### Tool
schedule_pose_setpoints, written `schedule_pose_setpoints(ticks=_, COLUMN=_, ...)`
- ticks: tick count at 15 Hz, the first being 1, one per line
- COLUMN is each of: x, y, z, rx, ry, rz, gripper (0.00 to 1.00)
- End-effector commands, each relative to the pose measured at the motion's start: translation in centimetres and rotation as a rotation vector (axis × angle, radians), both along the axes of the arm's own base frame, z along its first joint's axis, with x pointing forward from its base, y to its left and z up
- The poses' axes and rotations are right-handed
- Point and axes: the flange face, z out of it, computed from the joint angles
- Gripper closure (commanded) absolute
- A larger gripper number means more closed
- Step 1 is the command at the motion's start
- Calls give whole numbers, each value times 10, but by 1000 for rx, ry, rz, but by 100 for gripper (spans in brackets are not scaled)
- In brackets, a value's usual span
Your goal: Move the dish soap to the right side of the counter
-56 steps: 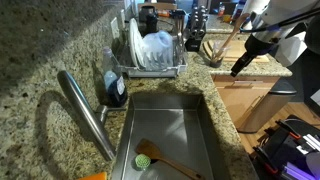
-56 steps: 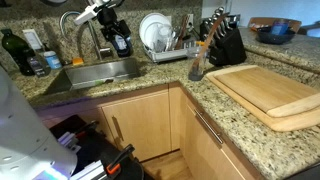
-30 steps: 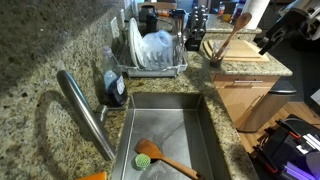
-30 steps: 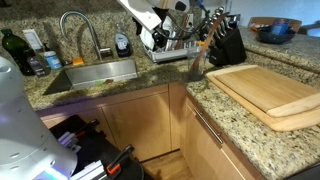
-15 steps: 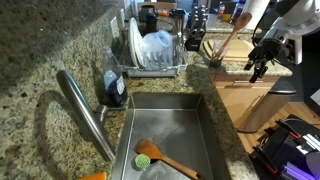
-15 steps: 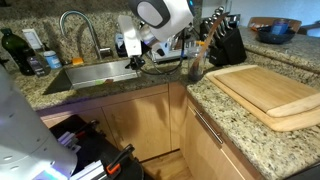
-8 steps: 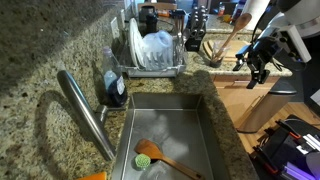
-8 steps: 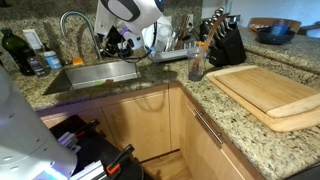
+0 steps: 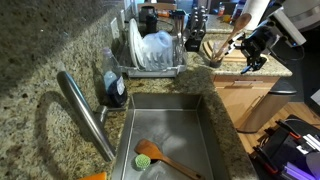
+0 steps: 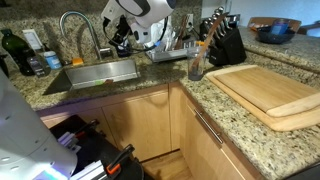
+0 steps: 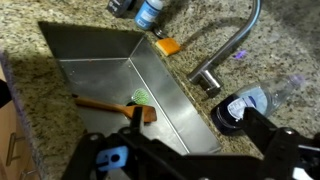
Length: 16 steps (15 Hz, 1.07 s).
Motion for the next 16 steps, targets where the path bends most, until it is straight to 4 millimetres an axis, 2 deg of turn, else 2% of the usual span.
schedule_pose_setpoints(ticks=1, x=23, y=22, z=-26, rx=69, ry=145, rz=-136, gripper=0)
schedule_pose_setpoints(ticks=4, x=4, y=74, z=-83, rx=98, ry=270, rz=-272, gripper=0)
schedule_pose_setpoints(ticks=6, x=-7, y=105, z=-112, rx=150, ry=356, rz=-339, gripper=0)
schedule_pose_setpoints(ticks=7, x=5, y=90, z=-90, rx=133, ry=289, rz=-282, gripper=0)
schedule_pose_setpoints(ticks=8, x=-3, y=104, z=-105, rx=142, ry=328, rz=-294, gripper=0)
schedule_pose_setpoints(ticks=10, x=-7, y=113, z=-116, rx=143, ry=358, rz=-301, gripper=0)
schedule_pose_setpoints(ticks=11, x=0, y=99, z=-111, rx=166, ry=363, rz=-327, gripper=0)
schedule_pose_setpoints(ticks=13, x=22, y=101, z=-105, rx=308, ry=413, rz=-358, gripper=0)
schedule_pose_setpoints(ticks=16, x=61, y=138, z=-75, rx=472, ry=488, rz=-339, gripper=0)
